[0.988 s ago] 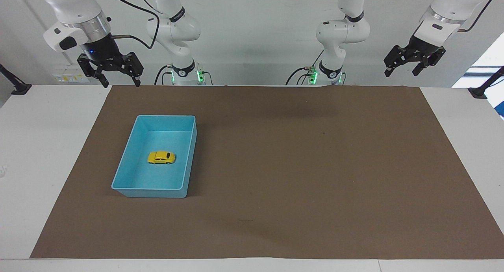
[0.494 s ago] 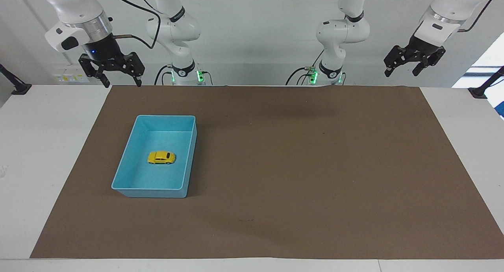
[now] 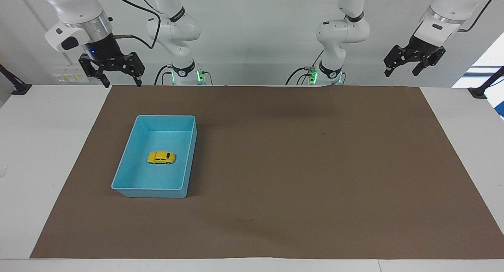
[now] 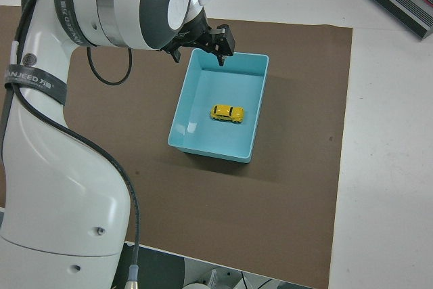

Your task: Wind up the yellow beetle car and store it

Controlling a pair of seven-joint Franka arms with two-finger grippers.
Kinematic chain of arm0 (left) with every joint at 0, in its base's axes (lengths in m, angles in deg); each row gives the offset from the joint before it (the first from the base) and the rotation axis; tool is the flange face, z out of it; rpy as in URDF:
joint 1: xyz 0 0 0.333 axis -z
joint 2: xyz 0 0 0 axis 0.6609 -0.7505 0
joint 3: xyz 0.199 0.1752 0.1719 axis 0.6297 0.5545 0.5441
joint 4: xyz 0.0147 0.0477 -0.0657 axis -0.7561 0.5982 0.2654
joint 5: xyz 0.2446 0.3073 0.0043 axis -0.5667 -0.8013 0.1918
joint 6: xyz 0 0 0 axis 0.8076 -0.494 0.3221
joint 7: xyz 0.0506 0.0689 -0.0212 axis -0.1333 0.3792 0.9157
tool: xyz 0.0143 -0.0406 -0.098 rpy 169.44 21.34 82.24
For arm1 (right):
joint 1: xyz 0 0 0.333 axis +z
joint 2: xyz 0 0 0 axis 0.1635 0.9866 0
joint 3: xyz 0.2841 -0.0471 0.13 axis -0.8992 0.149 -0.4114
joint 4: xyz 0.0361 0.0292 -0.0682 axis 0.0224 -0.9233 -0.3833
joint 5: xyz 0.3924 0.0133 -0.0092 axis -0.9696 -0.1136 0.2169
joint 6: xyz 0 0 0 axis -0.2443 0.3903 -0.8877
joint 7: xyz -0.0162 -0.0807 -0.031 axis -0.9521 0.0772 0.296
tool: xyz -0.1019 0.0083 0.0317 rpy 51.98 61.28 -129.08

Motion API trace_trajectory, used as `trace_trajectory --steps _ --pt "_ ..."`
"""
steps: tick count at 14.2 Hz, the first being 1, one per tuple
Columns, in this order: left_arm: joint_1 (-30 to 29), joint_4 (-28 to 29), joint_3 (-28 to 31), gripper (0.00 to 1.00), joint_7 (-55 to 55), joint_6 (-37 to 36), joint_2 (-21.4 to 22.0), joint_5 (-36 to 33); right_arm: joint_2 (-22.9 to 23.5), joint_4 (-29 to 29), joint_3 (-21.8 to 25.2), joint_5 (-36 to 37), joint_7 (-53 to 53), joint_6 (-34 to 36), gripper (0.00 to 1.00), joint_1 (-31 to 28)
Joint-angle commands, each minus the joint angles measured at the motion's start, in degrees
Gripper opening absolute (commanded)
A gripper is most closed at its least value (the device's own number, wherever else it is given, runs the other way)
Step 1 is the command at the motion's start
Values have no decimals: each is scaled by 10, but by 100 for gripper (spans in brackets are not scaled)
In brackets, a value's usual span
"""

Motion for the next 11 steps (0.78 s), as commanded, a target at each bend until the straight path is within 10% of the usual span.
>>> trace_trajectory --steps 1,11 --pt "-6 5 -2 100 -6 -4 7 3 -6 -5 -2 -7 11 -7 100 -1" --pt "-6 5 -2 100 -6 -3 7 3 -9 -5 0 -7 9 -2 100 -5"
